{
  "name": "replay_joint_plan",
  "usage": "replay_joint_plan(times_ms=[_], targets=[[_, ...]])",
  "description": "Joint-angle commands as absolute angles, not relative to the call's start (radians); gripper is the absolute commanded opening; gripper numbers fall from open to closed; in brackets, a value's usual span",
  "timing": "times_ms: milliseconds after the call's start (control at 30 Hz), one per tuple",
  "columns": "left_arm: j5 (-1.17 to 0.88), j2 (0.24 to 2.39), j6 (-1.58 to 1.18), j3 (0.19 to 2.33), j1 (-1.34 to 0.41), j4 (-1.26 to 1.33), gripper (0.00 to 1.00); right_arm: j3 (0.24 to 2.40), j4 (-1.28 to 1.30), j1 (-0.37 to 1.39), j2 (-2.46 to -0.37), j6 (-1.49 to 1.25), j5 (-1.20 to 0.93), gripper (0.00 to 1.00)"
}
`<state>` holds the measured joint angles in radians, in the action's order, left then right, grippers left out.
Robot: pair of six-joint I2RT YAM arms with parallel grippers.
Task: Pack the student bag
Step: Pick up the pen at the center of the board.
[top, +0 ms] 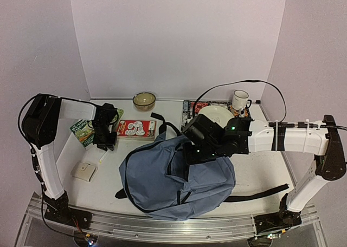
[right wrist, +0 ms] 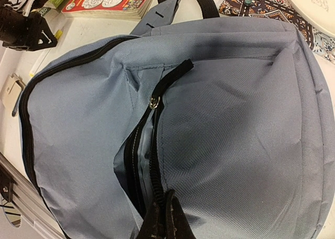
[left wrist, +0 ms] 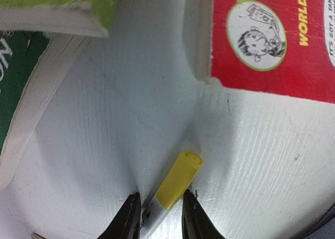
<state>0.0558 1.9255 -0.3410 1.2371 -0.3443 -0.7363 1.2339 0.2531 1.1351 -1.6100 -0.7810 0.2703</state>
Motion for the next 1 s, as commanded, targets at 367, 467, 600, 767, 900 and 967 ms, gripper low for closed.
replay_joint_plan(times_ms=[367, 467, 600, 767, 900, 967], targets=[[0.053, 1.877, -0.327, 1.121, -0.347, -0.798, 0.36, 1.262, 0.236, 1.142, -1.592, -0.754, 0.29, 0.0], [0.028, 1.899, -0.31, 1.144, -0.347, -0.779, 0.36, 1.271, 0.236, 1.142, -1.597, -0.752, 0.286, 0.0], [0.01, 1.938, -0.299, 1.154, -0.347, -0.77, 0.32, 1.272, 0.236, 1.143, -1.594, -0.753, 0.285, 0.0], [-0.033, 1.927, -0.309, 1.137, -0.347, -0.751, 0.18, 1.265, 0.236, 1.141, -1.59, -0.753, 0.288, 0.0], [-0.095, 1.855, -0.322, 1.119, -0.347, -0.735, 0.08, 1.267, 0.236, 1.142, -1.598, -0.753, 0.285, 0.0], [-0.126, 1.822, -0.335, 1.104, -0.347, -0.723, 0.05, 1.27, 0.236, 1.142, -1.6, -0.751, 0.285, 0.0]])
